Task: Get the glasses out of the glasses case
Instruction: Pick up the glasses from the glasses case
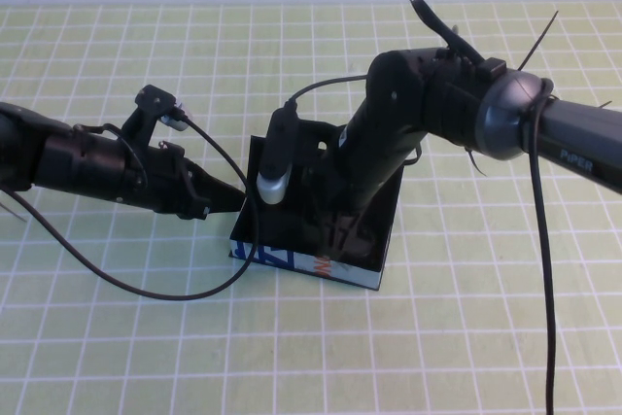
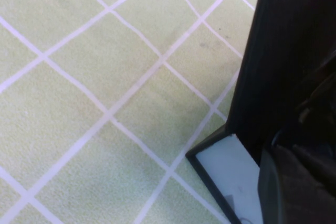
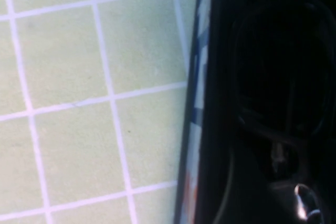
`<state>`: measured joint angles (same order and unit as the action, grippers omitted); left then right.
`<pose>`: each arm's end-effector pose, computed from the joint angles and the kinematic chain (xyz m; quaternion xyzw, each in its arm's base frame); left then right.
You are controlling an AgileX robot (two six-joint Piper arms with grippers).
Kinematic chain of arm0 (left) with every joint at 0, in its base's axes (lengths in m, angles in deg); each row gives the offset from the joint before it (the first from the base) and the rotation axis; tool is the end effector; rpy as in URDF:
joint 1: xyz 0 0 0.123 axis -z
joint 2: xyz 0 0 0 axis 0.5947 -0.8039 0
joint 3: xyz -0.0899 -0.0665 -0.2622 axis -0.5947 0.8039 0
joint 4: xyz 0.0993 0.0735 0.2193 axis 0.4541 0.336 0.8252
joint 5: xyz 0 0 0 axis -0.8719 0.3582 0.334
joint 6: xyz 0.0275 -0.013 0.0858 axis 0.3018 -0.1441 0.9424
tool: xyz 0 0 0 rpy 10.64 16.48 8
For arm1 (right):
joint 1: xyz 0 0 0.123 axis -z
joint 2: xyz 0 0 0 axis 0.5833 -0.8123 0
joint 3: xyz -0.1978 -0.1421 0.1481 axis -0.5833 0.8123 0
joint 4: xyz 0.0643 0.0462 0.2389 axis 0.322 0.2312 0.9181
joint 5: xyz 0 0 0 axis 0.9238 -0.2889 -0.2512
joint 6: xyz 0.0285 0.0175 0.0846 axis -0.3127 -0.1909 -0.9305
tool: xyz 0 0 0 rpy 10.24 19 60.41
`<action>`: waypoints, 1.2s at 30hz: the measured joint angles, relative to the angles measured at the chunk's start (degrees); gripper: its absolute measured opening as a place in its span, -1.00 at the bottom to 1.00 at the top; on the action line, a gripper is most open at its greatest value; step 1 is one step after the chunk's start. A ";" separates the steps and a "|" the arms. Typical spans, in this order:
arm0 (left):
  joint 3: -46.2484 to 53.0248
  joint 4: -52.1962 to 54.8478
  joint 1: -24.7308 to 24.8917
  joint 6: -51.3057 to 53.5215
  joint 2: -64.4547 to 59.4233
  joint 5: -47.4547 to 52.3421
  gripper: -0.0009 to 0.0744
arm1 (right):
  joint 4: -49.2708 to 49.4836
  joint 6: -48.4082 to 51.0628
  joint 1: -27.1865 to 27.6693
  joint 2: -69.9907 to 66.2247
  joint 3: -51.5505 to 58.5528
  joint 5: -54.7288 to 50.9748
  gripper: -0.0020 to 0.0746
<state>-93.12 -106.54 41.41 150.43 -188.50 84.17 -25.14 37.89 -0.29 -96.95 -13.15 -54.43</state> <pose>0.3736 -0.1019 0.1691 0.3593 0.8143 -0.3558 0.2849 0.3583 0.2817 0.2110 -0.6487 0.7313 0.0801 0.1948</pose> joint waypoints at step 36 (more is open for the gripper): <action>0.00 0.00 0.00 0.00 0.00 0.00 -0.99 | -1.65 -0.87 0.00 -1.90 -2.78 -3.12 -0.03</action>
<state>-93.12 -106.54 41.41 150.43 -188.50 84.17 -26.79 37.02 -0.29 -98.85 -15.92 -57.55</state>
